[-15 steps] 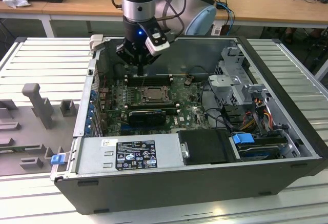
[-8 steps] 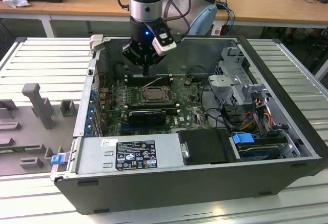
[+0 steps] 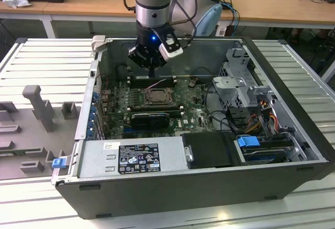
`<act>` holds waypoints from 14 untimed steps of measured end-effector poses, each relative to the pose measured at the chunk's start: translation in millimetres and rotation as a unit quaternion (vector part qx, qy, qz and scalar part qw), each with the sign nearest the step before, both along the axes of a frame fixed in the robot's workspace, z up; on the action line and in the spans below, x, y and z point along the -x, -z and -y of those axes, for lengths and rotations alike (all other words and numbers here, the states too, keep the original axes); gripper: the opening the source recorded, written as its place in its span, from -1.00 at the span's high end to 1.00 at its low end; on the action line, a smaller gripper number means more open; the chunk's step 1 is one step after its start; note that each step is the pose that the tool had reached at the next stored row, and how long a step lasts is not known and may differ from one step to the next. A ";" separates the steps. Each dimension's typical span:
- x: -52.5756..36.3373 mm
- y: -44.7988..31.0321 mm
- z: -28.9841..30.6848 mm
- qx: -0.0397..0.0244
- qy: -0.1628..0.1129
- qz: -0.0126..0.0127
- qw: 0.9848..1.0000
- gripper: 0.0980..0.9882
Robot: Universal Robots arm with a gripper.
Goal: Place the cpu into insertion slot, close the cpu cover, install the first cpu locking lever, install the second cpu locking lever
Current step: 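Install the first cpu locking lever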
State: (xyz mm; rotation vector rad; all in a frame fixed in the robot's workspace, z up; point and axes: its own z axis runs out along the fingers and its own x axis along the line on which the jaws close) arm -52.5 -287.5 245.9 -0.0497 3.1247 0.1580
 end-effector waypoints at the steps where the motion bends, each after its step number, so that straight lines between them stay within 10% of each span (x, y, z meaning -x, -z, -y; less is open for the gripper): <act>1: -0.4 3.6 0.0 0.000 -0.002 0.000 1.000 0.98; 14: -8.9 21.5 -1.2 0.000 -0.019 0.000 1.000 0.98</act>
